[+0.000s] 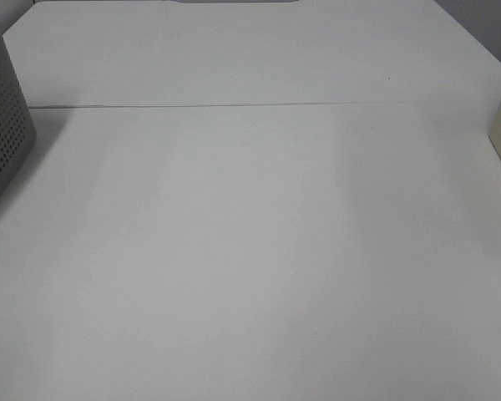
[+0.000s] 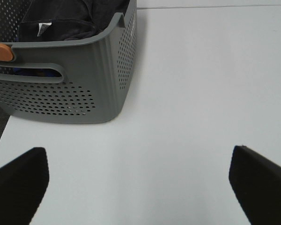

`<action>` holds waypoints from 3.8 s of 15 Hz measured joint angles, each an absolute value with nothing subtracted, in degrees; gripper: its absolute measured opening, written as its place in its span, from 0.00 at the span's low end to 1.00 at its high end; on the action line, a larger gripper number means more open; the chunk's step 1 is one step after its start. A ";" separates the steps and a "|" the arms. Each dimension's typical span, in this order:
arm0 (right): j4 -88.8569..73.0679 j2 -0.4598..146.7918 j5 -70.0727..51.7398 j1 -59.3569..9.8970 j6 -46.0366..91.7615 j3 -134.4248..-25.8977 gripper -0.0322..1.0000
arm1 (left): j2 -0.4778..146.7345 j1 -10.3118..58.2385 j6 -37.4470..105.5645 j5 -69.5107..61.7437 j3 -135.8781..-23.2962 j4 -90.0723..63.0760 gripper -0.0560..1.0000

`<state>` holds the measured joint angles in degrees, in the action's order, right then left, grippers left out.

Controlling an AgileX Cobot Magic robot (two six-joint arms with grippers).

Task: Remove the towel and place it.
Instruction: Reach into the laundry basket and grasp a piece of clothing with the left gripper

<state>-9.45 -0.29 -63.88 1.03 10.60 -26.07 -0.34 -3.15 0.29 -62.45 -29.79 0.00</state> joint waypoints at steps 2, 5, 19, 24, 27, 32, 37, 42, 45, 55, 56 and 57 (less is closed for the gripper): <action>-9.45 -0.29 -63.88 1.03 10.60 -26.07 0.75 | -0.34 -3.15 0.29 -62.45 -29.79 0.00 0.99; -9.45 -0.29 -63.88 1.03 10.60 -26.07 0.75 | -0.34 -3.15 0.29 -62.45 -29.79 0.00 0.99; -10.03 -0.29 -63.88 1.03 10.60 -26.07 0.76 | -0.34 -3.15 0.00 -62.45 -29.79 0.00 0.99; -9.45 -0.29 -63.88 1.03 10.54 -26.07 0.96 | -0.34 -3.15 0.00 -62.45 -29.79 0.00 0.99; -5.73 -0.29 -63.88 1.03 8.02 -26.07 0.97 | -0.34 -3.15 0.00 -62.45 -29.79 0.00 0.99; -5.50 -0.29 -63.83 1.03 4.70 -26.07 0.97 | -0.34 -3.15 1.20 -62.45 -29.79 0.00 0.99; -5.61 -0.29 -63.83 1.03 4.70 -26.07 0.97 | 22.40 -3.15 21.08 -69.79 -46.58 3.84 0.99; -5.61 -0.29 -63.83 1.03 4.70 -26.07 0.97 | 53.51 -3.15 35.12 -70.07 -66.35 7.68 0.99; -5.61 -0.29 -63.83 1.03 4.70 -26.07 0.97 | 73.22 -4.76 40.62 -69.96 -80.04 10.14 0.99; -5.61 -0.29 -63.83 1.03 4.64 -26.07 0.97 | 112.93 -19.48 51.39 -69.67 -98.78 11.00 0.99; -5.61 -0.29 -63.83 1.03 4.64 -26.07 0.97 | 115.45 -19.48 51.39 -69.73 -101.07 11.29 0.99; -5.61 -0.29 -63.83 1.03 4.64 -26.07 0.97 | 118.32 -19.48 51.39 -69.67 -104.39 11.34 0.99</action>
<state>-5.61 -0.29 -63.83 1.03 4.64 -26.07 118.32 -19.48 51.39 -69.67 -104.39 11.34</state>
